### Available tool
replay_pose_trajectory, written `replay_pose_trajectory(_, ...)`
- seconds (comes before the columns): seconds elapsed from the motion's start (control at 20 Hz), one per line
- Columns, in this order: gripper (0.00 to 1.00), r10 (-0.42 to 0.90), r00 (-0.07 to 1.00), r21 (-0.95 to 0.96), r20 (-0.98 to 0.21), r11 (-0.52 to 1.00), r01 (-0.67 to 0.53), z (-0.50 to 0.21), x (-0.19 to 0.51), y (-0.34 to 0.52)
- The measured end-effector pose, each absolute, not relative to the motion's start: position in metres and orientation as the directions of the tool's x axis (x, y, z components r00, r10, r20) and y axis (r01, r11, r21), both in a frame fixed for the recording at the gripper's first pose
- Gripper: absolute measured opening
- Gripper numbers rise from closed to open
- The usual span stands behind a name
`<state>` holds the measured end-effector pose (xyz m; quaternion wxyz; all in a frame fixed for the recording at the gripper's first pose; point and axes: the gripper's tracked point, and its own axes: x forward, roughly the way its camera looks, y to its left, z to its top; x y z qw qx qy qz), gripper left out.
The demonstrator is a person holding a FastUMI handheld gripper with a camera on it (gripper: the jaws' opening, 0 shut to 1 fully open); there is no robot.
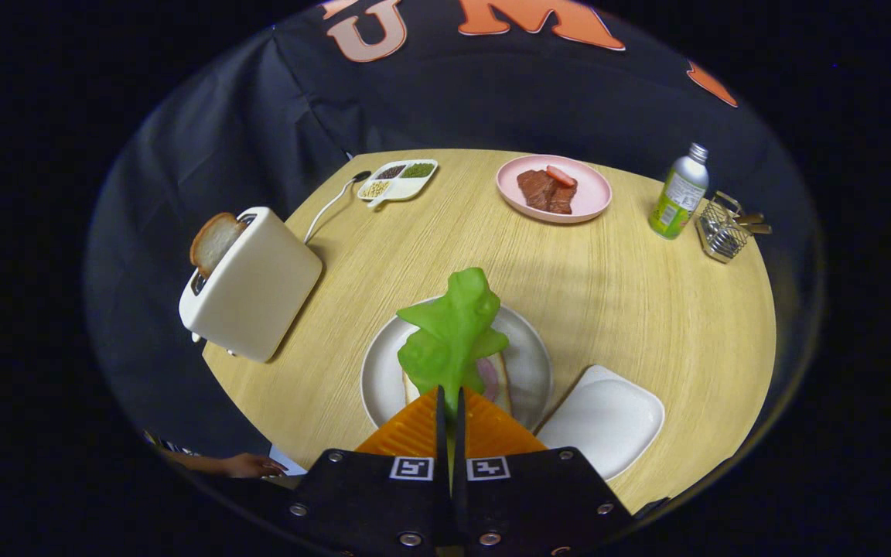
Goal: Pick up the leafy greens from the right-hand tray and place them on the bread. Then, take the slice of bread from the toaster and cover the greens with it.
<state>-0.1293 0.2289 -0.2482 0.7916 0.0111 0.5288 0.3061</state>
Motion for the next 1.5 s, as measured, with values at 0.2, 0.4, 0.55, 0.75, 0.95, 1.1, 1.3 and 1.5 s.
replay_pose_trajectory(0.2, 0.02, 0.483, 0.213, 0.328, -0.849, 0.798, -0.506, -0.263, -0.137, 0.247)
replay_pose_trajectory(0.4, 0.03, 0.457, 0.171, 0.314, -0.873, 0.795, -0.520, -0.280, -0.146, 0.253)
replay_pose_trajectory(0.55, 0.03, 0.418, 0.182, 0.270, -0.890, 0.805, -0.529, -0.290, -0.143, 0.252)
replay_pose_trajectory(0.75, 0.03, 0.365, 0.201, 0.203, -0.909, 0.809, -0.551, -0.300, -0.139, 0.248)
replay_pose_trajectory(0.95, 0.14, 0.355, 0.210, 0.186, -0.911, 0.809, -0.558, -0.301, -0.139, 0.247)
replay_pose_trajectory(1.1, 0.24, 0.365, 0.267, 0.181, -0.892, 0.829, -0.530, -0.295, -0.124, 0.243)
replay_pose_trajectory(1.3, 0.39, 0.374, 0.326, 0.180, -0.868, 0.850, -0.495, -0.284, -0.106, 0.233)
replay_pose_trajectory(1.5, 0.53, 0.420, 0.402, 0.214, -0.813, 0.859, -0.465, -0.255, -0.086, 0.231)
